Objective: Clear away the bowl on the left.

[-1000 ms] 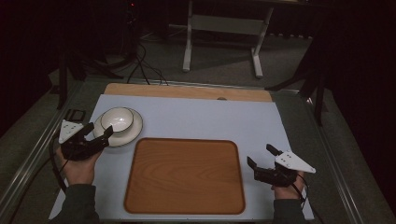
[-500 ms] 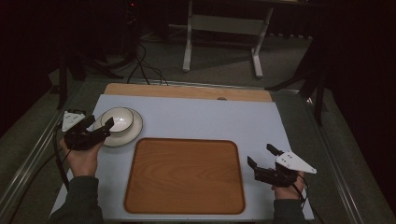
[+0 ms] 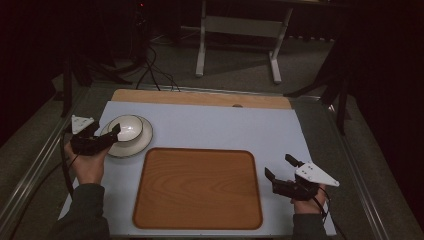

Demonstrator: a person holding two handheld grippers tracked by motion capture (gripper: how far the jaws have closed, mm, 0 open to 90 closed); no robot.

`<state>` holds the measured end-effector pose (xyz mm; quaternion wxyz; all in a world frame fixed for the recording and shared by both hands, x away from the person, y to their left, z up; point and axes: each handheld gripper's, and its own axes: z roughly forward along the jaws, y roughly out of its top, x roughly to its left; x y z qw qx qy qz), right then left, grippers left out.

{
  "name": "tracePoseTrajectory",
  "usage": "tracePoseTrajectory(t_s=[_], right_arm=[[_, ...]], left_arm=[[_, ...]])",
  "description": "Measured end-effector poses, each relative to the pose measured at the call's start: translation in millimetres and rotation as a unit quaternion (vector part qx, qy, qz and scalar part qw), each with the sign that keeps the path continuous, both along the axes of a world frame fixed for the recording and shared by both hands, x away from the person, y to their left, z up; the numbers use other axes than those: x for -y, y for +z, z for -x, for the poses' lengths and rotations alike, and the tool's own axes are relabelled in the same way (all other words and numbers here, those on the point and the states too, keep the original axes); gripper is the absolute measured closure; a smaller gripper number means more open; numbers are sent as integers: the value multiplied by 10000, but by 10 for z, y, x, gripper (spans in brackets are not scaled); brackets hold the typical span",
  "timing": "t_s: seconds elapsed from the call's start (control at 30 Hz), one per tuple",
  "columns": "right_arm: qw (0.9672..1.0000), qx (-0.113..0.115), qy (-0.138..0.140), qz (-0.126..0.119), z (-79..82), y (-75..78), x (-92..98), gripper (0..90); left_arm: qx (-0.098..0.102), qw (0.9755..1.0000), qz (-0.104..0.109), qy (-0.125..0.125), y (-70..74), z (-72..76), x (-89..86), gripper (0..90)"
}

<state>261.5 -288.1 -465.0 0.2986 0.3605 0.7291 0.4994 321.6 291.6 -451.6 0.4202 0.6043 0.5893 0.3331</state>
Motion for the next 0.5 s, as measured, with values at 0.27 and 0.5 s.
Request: tracePoseTrajectory(t_s=[0.27,0.5], right_arm=[[10000,13,25,9,9,1,-13,136],[10000,24,8,-5,11,1,-8,136]], left_arm=[[-252,9995,18,170,-106,-149,-68,286],[-472,9982,128,339,-201,-267,-86,286]])
